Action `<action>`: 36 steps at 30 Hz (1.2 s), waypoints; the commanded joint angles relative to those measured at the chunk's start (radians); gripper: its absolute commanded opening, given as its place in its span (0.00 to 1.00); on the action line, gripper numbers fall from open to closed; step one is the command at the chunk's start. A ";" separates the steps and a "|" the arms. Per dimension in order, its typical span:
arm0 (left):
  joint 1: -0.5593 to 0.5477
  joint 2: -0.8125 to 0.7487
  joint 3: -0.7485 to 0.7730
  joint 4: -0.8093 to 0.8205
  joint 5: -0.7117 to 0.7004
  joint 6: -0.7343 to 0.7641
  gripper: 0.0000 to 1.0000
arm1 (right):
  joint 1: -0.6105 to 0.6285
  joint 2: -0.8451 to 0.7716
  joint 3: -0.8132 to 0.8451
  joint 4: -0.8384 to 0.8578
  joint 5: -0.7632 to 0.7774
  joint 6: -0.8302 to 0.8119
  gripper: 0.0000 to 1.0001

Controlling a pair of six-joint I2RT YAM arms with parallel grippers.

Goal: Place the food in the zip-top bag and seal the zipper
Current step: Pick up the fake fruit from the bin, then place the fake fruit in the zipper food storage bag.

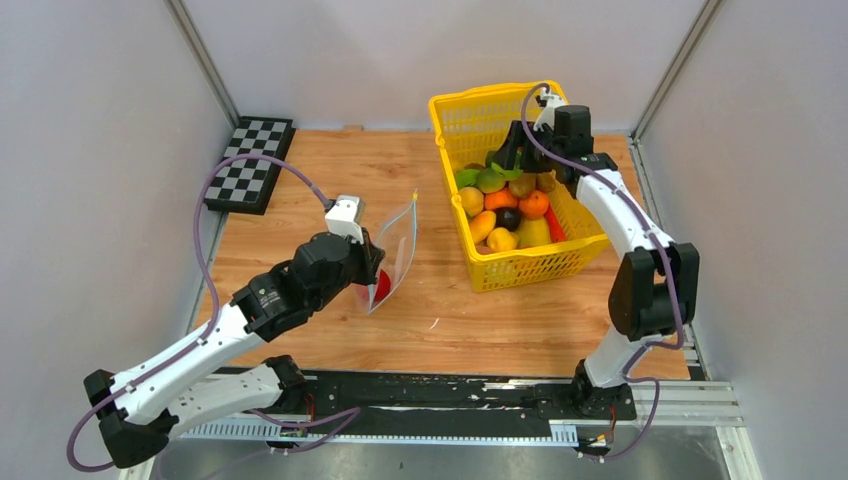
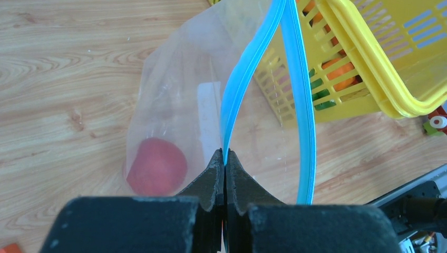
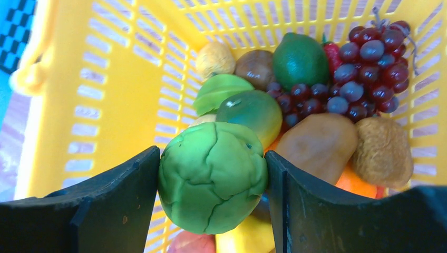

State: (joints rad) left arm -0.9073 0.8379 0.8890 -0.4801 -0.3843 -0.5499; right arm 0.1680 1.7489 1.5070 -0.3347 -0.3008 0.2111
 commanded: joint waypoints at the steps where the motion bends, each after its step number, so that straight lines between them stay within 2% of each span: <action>1: 0.004 0.009 0.013 0.046 0.023 -0.015 0.00 | 0.011 -0.146 -0.077 0.075 -0.089 0.038 0.48; 8: 0.004 0.032 0.018 0.057 0.032 -0.016 0.00 | 0.025 -0.329 -0.244 0.209 -0.256 0.116 0.48; 14: 0.004 0.030 0.022 0.039 0.006 -0.007 0.00 | 0.048 -0.453 -0.440 0.517 -0.491 0.295 0.47; 20: 0.004 0.038 0.014 0.057 0.012 -0.013 0.00 | 0.191 -0.508 -0.431 0.493 -0.560 0.185 0.48; 29: 0.004 0.047 0.025 0.055 0.016 -0.010 0.00 | 0.434 -0.534 -0.417 0.405 -0.478 -0.026 0.48; 36: 0.004 0.047 0.024 0.060 0.035 -0.009 0.00 | 0.547 -0.516 -0.388 0.339 -0.307 -0.139 0.47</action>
State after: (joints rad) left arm -0.9073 0.8848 0.8890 -0.4664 -0.3634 -0.5552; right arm 0.6701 1.2392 1.0649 0.0273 -0.7223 0.1764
